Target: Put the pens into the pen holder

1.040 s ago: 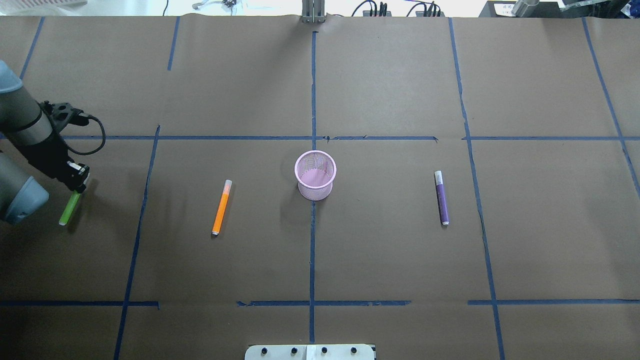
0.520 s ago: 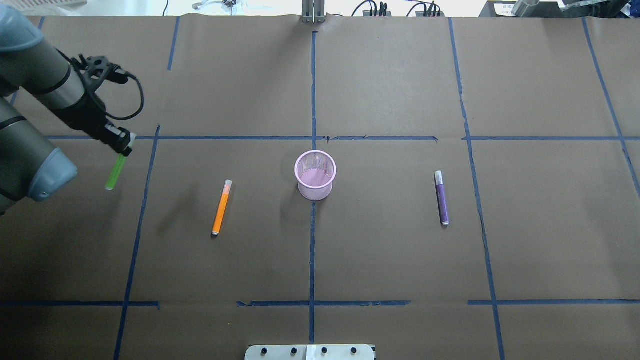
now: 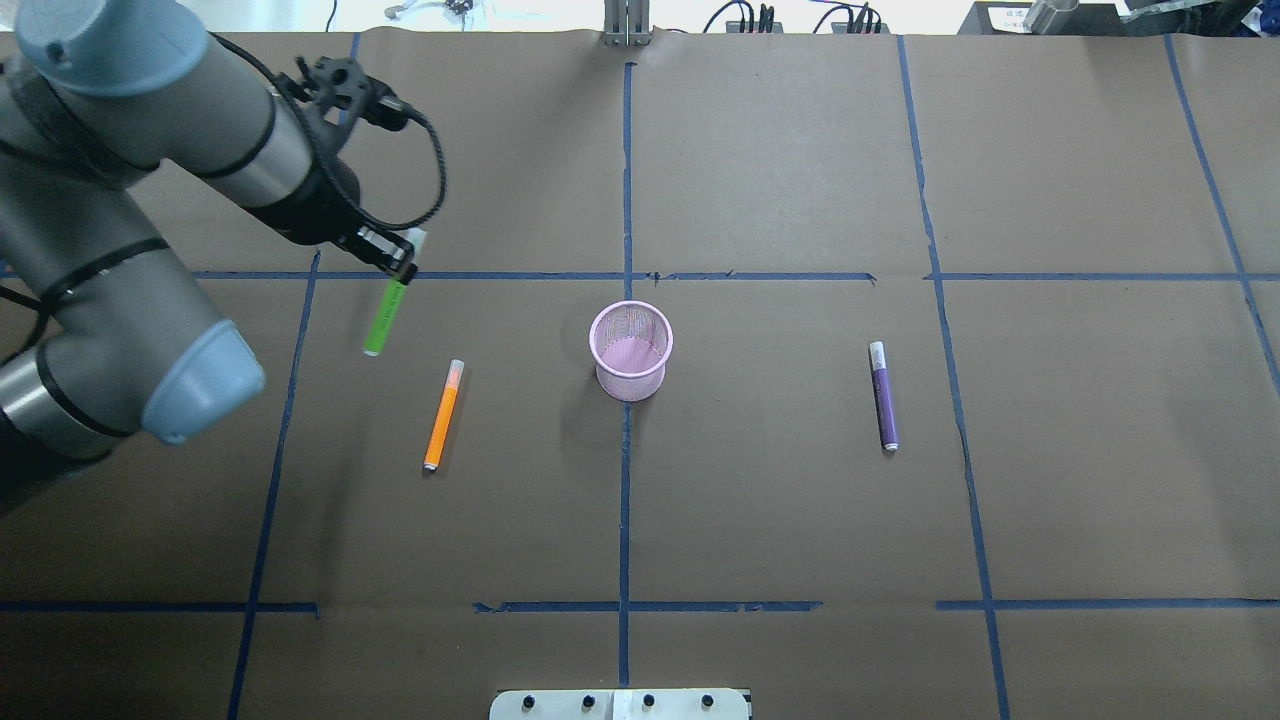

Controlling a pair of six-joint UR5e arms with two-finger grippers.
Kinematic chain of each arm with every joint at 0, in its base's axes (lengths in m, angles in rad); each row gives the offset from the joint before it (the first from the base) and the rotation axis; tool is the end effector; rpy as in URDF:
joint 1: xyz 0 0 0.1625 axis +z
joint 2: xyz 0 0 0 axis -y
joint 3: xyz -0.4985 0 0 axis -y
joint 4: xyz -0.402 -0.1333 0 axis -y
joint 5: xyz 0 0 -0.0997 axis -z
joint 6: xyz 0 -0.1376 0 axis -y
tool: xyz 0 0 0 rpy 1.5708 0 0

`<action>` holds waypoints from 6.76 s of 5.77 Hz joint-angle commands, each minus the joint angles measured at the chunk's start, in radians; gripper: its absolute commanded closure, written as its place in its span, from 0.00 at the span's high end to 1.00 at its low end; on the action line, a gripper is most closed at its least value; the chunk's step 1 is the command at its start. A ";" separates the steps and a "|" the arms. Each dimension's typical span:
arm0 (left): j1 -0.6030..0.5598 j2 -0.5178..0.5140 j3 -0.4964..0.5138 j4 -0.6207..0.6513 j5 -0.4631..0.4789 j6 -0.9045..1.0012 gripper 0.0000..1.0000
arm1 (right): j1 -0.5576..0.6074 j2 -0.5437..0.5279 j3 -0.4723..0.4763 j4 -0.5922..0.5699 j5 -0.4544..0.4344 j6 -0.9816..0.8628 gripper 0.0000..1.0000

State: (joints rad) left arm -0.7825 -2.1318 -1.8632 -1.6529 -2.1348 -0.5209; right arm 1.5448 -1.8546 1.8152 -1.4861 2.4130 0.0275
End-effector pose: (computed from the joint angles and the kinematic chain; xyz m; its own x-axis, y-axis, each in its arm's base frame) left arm 0.4417 -0.5234 0.2704 0.4616 0.5748 -0.6757 -0.2203 0.8121 0.5403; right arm 0.0211 -0.3665 0.7439 0.6652 -0.0236 0.7463 0.0077 0.9997 0.0248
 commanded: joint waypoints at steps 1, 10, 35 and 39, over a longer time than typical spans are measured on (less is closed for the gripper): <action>0.173 -0.074 0.030 -0.203 0.280 -0.028 0.02 | 0.000 0.001 -0.002 0.000 -0.002 0.000 1.00; 0.370 -0.129 0.226 -0.527 0.789 -0.084 0.60 | -0.020 0.003 -0.002 0.001 0.014 -0.001 1.00; -0.006 -0.016 0.110 -0.300 0.145 -0.260 1.00 | -0.129 0.279 -0.652 0.168 -0.098 -0.003 0.67; -0.006 0.007 0.082 -0.301 0.144 -0.258 1.00 | -0.130 0.279 -0.657 0.168 -0.098 0.000 0.08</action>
State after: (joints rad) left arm -0.7884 -2.1347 -1.7689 -1.9539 -1.9907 -0.7803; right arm 1.4144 -1.5750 1.1601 -1.3177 2.3148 0.0275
